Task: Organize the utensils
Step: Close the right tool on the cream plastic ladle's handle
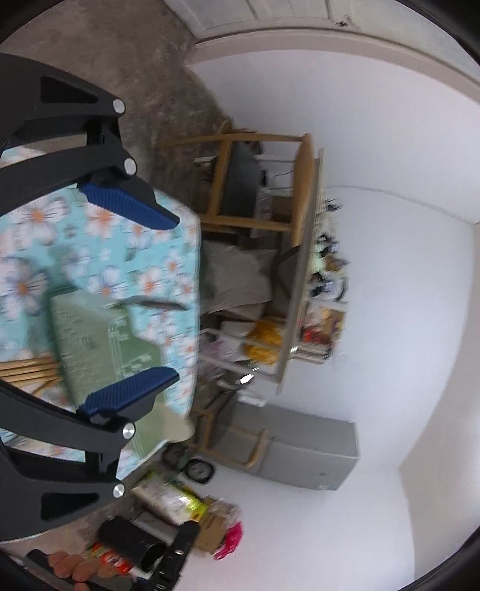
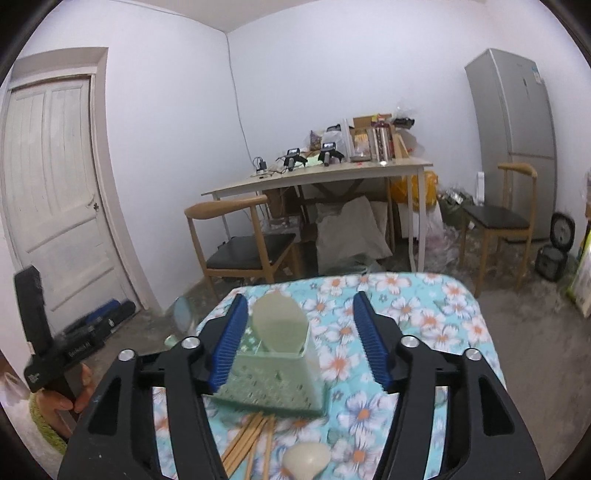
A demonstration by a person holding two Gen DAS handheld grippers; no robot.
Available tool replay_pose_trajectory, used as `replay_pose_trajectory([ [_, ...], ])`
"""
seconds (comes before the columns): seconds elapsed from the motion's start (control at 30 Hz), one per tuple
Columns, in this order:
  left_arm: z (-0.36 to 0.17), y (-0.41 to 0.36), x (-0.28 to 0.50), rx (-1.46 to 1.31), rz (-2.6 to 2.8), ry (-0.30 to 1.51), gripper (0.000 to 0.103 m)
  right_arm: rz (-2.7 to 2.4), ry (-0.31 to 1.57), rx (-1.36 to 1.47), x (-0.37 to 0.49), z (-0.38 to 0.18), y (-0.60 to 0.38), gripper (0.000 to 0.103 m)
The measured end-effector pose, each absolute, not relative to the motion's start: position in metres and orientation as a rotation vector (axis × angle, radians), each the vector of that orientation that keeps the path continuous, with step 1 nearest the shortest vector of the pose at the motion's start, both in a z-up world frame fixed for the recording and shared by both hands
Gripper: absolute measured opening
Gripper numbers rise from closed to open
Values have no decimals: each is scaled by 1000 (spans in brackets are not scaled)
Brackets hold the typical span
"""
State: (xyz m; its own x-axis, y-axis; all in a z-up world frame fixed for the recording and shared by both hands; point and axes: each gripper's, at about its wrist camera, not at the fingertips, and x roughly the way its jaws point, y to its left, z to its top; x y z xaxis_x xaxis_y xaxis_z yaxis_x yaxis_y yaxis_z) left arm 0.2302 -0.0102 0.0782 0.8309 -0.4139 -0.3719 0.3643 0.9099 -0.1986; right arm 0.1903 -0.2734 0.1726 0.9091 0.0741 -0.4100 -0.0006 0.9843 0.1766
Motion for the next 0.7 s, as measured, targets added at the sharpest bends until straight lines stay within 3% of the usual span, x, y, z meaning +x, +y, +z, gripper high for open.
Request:
replay_pose_trajectory([
  [0.4,-3,-14,168,-95,-498,749,82,63,696,320,128,104,-268,64],
  [0.57,-30,-15,153,-84,-536,842,83,36,826,299,117,61,-259,54],
  [0.7,-44,-12,151,-109,-547,895,97,15,900,259,123,36,-253,42],
])
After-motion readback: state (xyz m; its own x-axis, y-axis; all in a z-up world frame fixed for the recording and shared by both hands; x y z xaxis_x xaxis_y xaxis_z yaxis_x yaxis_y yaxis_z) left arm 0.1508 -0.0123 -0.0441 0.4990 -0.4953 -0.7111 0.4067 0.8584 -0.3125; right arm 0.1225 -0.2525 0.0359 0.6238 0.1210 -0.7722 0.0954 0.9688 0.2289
